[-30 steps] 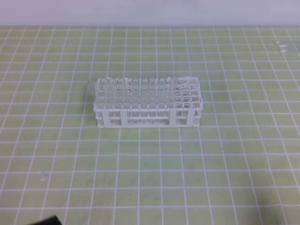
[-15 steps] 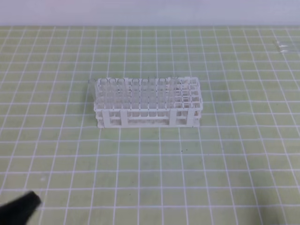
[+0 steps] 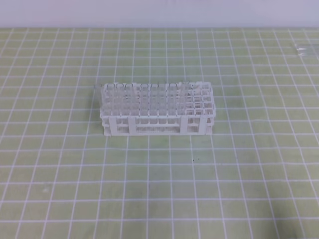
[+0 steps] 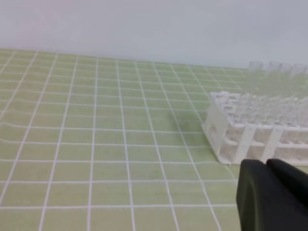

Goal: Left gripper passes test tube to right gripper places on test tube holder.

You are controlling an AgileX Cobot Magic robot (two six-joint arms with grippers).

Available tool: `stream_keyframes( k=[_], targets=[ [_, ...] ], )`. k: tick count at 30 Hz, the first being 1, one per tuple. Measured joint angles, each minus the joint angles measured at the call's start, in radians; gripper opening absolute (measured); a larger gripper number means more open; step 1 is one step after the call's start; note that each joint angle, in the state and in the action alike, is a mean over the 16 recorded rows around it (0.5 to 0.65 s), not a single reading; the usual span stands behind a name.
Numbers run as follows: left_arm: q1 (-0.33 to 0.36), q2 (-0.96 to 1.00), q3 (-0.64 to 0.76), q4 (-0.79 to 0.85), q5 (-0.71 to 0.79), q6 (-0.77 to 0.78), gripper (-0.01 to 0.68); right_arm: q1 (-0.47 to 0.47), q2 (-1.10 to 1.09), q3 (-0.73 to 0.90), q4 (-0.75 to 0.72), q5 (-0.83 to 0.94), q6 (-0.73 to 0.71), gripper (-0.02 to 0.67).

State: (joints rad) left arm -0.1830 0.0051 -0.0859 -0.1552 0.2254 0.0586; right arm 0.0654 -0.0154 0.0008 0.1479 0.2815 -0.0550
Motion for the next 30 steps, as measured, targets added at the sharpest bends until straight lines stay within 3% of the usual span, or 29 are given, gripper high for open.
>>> stream_keyframes(
  k=[7, 30],
  targets=[
    [0.036, -0.032, 0.028, 0.0, 0.032, -0.008, 0.0, 0.0, 0.001, 0.0, 0.0, 0.0, 0.0, -0.002],
    [0.021, -0.02, 0.094, 0.06, 0.107, 0.023, 0.0, 0.0, 0.001, 0.0, 0.0, 0.0, 0.003, -0.002]
  ],
)
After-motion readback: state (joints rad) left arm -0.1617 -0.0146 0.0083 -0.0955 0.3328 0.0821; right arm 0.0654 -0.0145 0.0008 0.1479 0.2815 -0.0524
